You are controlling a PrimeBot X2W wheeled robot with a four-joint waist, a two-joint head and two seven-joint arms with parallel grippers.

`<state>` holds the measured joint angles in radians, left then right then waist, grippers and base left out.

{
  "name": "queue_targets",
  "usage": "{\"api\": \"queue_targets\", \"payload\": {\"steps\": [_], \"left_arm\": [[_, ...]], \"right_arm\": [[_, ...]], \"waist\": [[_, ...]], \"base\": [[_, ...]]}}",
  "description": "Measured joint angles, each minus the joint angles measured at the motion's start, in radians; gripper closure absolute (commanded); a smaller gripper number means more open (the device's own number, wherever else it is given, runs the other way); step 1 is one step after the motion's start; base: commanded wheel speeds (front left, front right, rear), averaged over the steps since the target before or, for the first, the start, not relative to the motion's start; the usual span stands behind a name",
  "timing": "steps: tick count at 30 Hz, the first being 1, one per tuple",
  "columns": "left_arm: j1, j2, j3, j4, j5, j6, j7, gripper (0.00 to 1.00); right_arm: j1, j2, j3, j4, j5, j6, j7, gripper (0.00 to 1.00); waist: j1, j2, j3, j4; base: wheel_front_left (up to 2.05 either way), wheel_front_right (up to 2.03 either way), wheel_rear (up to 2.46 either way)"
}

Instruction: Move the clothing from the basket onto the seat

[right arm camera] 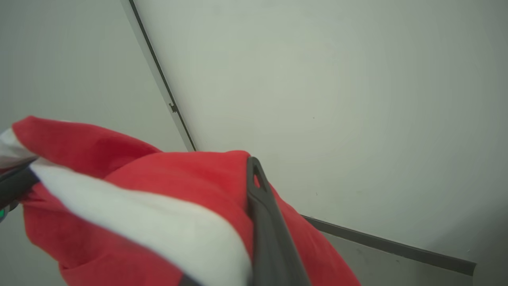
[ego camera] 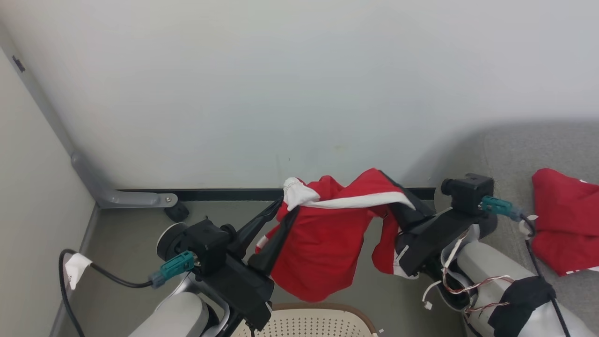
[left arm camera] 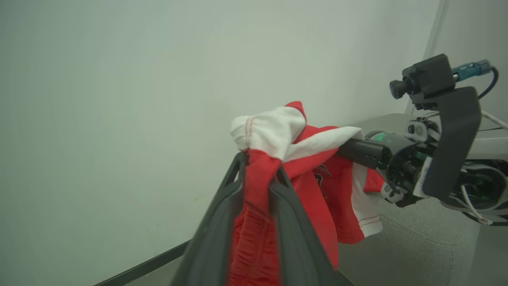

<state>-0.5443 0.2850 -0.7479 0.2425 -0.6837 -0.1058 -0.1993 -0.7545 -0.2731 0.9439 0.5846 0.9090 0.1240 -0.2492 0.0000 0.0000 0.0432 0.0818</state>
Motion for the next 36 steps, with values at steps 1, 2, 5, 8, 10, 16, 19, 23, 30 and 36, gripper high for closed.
{"api": "queue_targets", "payload": {"steps": [1, 2, 5, 8, 10, 16, 19, 23, 30, 36], "left_arm": [[0.007, 0.001, -0.003, -0.002, 0.0, 0.0, 0.002, 0.0], [0.016, 0.002, -0.004, -0.008, 0.0, 0.0, 0.003, 0.0], [0.034, 0.006, -0.007, -0.029, 0.0, 0.0, 0.003, 0.0], [0.045, 0.012, -0.01, -0.045, 0.0, 0.003, 0.003, 0.0], [0.046, 0.018, -0.009, -0.054, 0.0, 0.009, 0.003, 0.0], [0.066, 0.03, -0.014, -0.073, 0.002, 0.018, 0.004, 0.0], [0.069, 0.033, -0.014, -0.086, 0.007, 0.018, 0.004, 0.0], [0.085, 0.038, -0.014, -0.093, 0.008, 0.023, 0.004, 0.0], [0.102, 0.061, -0.008, -0.118, 0.01, 0.035, 0.0, 0.0], [0.102, 0.067, -0.008, -0.132, 0.013, 0.035, -0.002, 0.0]], "right_arm": [[0.002, -0.008, -0.022, -0.009, 0.002, 0.0, 0.0, 1.0], [0.003, -0.018, -0.041, -0.019, 0.002, 0.0, 0.0, 1.0], [0.006, -0.046, -0.091, -0.049, 0.002, 0.0, 0.0, 1.0], [0.009, -0.067, -0.135, -0.088, 0.001, -0.002, 0.0, 1.0], [0.013, -0.079, -0.163, -0.115, -0.003, -0.01, 0.0, 1.0], [0.063, -0.114, -0.228, -0.213, -0.028, -0.031, -0.002, 1.0], [0.089, -0.128, -0.257, -0.268, -0.043, -0.045, -0.003, 1.0], [0.121, -0.157, -0.29, -0.347, -0.08, -0.049, -0.004, 1.0], [0.213, -0.197, -0.362, -0.465, -0.127, -0.092, -0.005, 1.0], [0.263, -0.216, -0.416, -0.546, -0.159, -0.117, -0.007, 1.0]], "waist": [[0.0, 0.0, -0.001, -0.005], [0.0, 0.0, -0.001, -0.011], [0.0, 0.0, -0.002, -0.029], [0.0, 0.0, -0.002, -0.048], [0.0, 0.0, -0.002, -0.062], [0.0, 0.0, 0.002, -0.109], [0.0, 0.0, 0.005, -0.135], [0.0, 0.0, 0.011, -0.173], [0.0, 0.0, 0.024, -0.255], [0.0, 0.0, 0.035, -0.315]], "base": [[0.0, 0.0, 0.0], [0.0, 0.0, 0.0], [0.0, 0.0, 0.0], [0.0, 0.0, 0.0], [0.0, 0.0, 0.0], [0.0, 0.0, 0.0], [0.0, 0.0, 0.0], [0.0, 0.0, 0.0], [0.0, 0.0, 0.0], [0.0, 0.0, 0.0]]}}
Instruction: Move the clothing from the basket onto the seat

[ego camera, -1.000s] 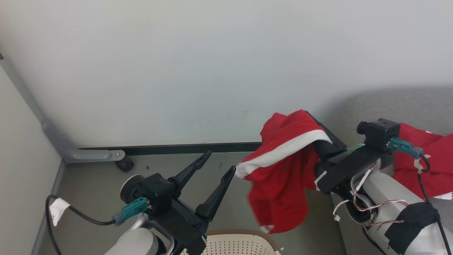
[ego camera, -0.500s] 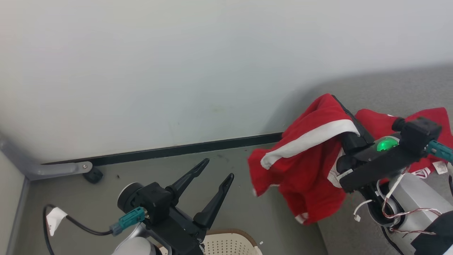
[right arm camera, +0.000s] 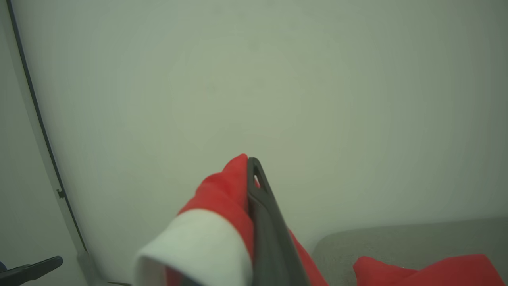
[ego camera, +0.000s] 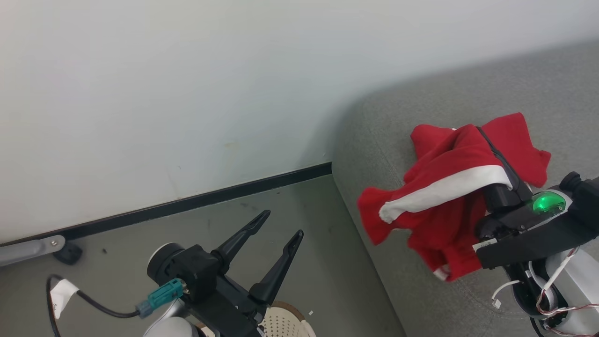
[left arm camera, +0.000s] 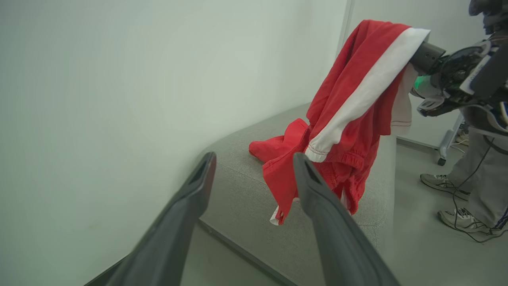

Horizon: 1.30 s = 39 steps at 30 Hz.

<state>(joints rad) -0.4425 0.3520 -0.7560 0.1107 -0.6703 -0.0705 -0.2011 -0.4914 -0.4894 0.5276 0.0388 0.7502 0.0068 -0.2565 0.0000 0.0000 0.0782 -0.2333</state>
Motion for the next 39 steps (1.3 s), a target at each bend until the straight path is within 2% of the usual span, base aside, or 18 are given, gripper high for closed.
{"api": "queue_targets", "payload": {"steps": [10, 16, 32, 39], "left_arm": [[0.001, 0.011, -0.018, -0.021, 0.012, 0.0, 0.0, 0.0], [0.001, 0.014, -0.015, -0.027, 0.013, 0.0, 0.0, 0.0], [-0.005, 0.013, -0.02, -0.049, 0.021, -0.001, 0.005, 0.0], [-0.008, 0.015, -0.033, -0.087, 0.049, -0.001, 0.005, 0.0]], "right_arm": [[0.073, -0.02, -0.075, -0.13, -0.052, -0.042, 0.0, 1.0], [0.109, -0.028, -0.11, -0.184, -0.069, -0.052, 0.0, 1.0], [0.153, -0.01, -0.207, -0.268, -0.07, -0.052, 0.0, 1.0], [0.104, -0.006, -0.277, -0.236, -0.019, -0.026, 0.0, 1.0]], "waist": [[0.0, 0.0, 0.017, -0.096], [0.0, 0.0, 0.029, -0.141], [0.0, 0.0, 0.078, -0.164], [0.0, 0.0, 0.113, -0.161]], "base": [[0.0, 0.0, 0.0], [0.0, 0.0, 0.0], [0.0, 0.0, 0.0], [0.0, 0.0, 0.0]]}}
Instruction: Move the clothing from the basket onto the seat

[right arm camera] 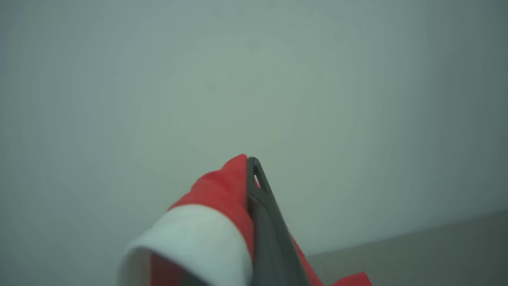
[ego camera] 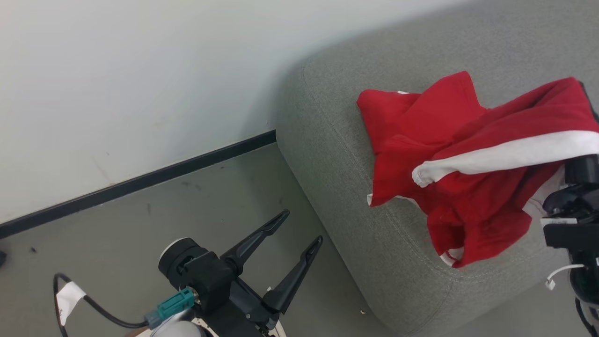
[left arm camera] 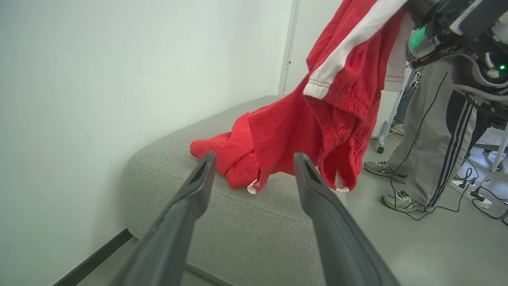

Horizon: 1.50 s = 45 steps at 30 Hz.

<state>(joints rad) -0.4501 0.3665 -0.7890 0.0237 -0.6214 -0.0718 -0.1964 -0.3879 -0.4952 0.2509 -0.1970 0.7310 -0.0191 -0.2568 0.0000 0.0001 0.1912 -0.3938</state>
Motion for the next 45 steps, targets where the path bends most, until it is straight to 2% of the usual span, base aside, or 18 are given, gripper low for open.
{"api": "queue_targets", "payload": {"steps": [7, 12, 18, 21, 28, 33, 39, 42, 45], "left_arm": [[-0.02, 0.003, -0.013, -0.026, 0.006, -0.008, 0.01, 0.0], [-0.024, 0.005, -0.021, -0.045, 0.011, -0.009, 0.011, 0.0], [-0.037, 0.039, -0.02, -0.086, 0.016, -0.01, 0.03, 0.0], [-0.04, 0.053, -0.016, -0.105, 0.016, -0.017, 0.037, 0.0], [-0.062, 0.087, 0.001, -0.147, 0.016, -0.018, 0.054, 0.0], [-0.091, 0.106, 0.015, -0.169, 0.016, -0.024, 0.058, 0.0], [-0.12, 0.125, 0.036, -0.186, 0.016, -0.026, 0.058, 0.0], [-0.137, 0.127, 0.04, -0.187, 0.016, -0.026, 0.058, 0.0], [-0.148, 0.125, 0.04, -0.184, 0.016, -0.033, 0.058, 0.0]], "right_arm": [[-0.116, -0.044, -0.059, 0.069, 0.023, 0.036, 0.0, 1.0], [-0.169, -0.086, -0.096, 0.115, 0.024, 0.046, 0.0, 1.0], [-0.264, -0.143, -0.16, 0.204, 0.024, 0.045, 0.009, 1.0], [-0.305, -0.171, -0.205, 0.251, 0.024, 0.027, 0.009, 1.0], [-0.35, -0.199, -0.264, 0.337, -0.01, -0.046, 0.009, 1.0], [-0.416, -0.245, -0.319, 0.423, -0.048, -0.079, 0.007, 1.0], [-0.474, -0.246, -0.332, 0.476, -0.102, -0.096, 0.007, 1.0], [-0.511, -0.241, -0.291, 0.503, -0.131, -0.096, 0.008, 1.0], [-0.527, -0.205, -0.218, 0.548, -0.133, -0.096, 0.049, 1.0]], "waist": [[0.0001, 0.0, 0.046, 0.011], [0.0001, 0.0, 0.077, 0.022], [0.0001, 0.0, 0.133, 0.041], [0.0002, 0.0001, 0.167, 0.05], [0.0003, 0.0002, 0.255, 0.074], [0.0001, 0.0001, 0.323, 0.093], [0.0001, 0.0001, 0.4, 0.12], [0.0002, 0.0001, 0.434, 0.136], [0.0002, 0.0001, 0.461, 0.153]], "base": [[0.0, 0.0, 0.0], [0.0, 0.0, 0.0], [0.0, 0.0, 0.0], [0.0, 0.0, 0.0], [0.0, 0.0, 0.0], [0.0, 0.0, 0.0], [0.0, 0.0, 0.0], [0.0, 0.0, 0.0], [0.0, 0.0, 0.0]]}}
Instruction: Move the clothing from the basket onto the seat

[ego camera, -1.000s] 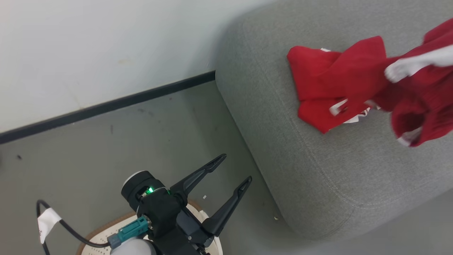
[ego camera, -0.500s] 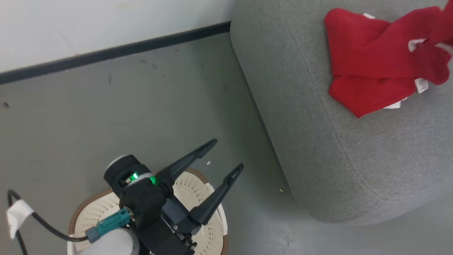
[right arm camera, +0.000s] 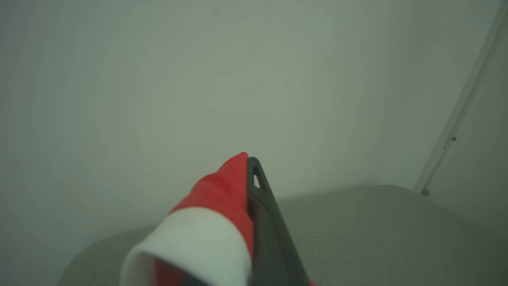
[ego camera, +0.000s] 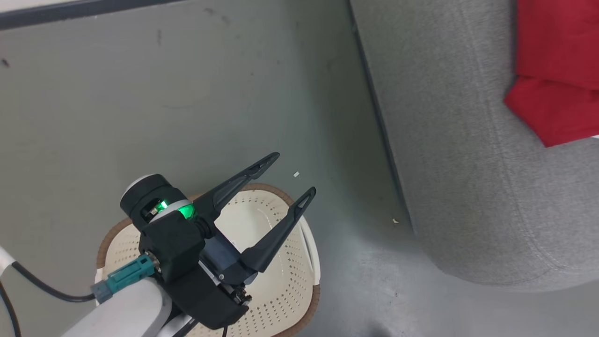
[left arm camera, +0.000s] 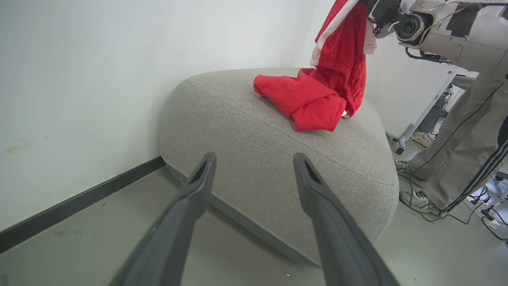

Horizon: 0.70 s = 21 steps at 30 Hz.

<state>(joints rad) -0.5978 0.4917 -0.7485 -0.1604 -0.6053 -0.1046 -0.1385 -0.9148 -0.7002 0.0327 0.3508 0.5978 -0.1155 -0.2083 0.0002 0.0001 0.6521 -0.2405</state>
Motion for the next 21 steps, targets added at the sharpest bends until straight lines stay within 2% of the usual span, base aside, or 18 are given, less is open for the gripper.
{"api": "queue_targets", "payload": {"steps": [2, 7, 8, 10, 12, 13, 14, 15, 21], "left_arm": [[-0.013, -0.004, -0.001, 0.011, 0.0, -0.002, -0.004, 0.0], [-0.013, -0.005, 0.002, 0.031, -0.002, -0.002, -0.021, 0.0], [-0.013, -0.007, 0.003, 0.039, -0.005, -0.002, -0.026, 0.0], [-0.013, -0.008, 0.005, 0.053, -0.007, -0.003, -0.032, 0.0], [-0.013, -0.012, 0.005, 0.063, -0.007, -0.004, -0.038, 0.0], [-0.013, -0.014, 0.005, 0.065, -0.008, -0.008, -0.042, 0.0], [-0.014, -0.018, 0.005, 0.068, -0.01, -0.01, -0.046, 0.0], [-0.014, -0.022, 0.005, 0.076, -0.01, -0.01, -0.049, 0.0], [-0.012, -0.029, 0.005, 0.12, -0.017, -0.01, -0.063, 0.0]], "right_arm": [[0.001, 0.046, 0.051, 0.053, -0.013, 0.0, 0.03, 1.0], [0.0, 0.057, 0.105, 0.138, -0.044, 0.0, 0.075, 1.0], [0.0, 0.065, 0.114, 0.155, -0.045, 0.0, 0.086, 0.97], [0.001, 0.09, 0.137, 0.198, -0.044, 0.0, 0.127, 0.73], [0.002, 0.119, 0.144, 0.235, -0.025, 0.007, 0.162, 0.54], [0.002, 0.125, 0.146, 0.25, -0.015, 0.011, 0.178, 0.28], [0.002, 0.125, 0.15, 0.263, -0.015, 0.016, 0.184, 0.09], [0.002, 0.122, 0.15, 0.271, -0.016, 0.021, 0.191, 0.0], [-0.003, 0.112, 0.169, 0.327, -0.018, 0.048, 0.23, 0.0]], "waist": [[0.0001, 0.0, 0.019, 0.02], [-0.0001, 0.0, 0.036, 0.048], [-0.0001, 0.0, 0.036, 0.052], [0.0, 0.0001, 0.032, 0.057], [-0.0001, 0.0, 0.023, 0.058], [-0.0002, 0.0, 0.018, 0.058], [-0.0002, 0.0, 0.013, 0.058], [-0.0002, 0.0, 0.007, 0.058], [-0.0003, 0.0, -0.044, 0.054]], "base": [[0.0, 0.0, 0.0], [0.0, 0.0, 0.0], [0.0, 0.0, 0.0], [0.0, 0.0, 0.0], [0.0, 0.0, 0.0], [0.0, 0.0, 0.0], [0.0, 0.0, 0.0], [0.0, 0.0, 0.0], [0.0, 0.0, 0.0]]}}
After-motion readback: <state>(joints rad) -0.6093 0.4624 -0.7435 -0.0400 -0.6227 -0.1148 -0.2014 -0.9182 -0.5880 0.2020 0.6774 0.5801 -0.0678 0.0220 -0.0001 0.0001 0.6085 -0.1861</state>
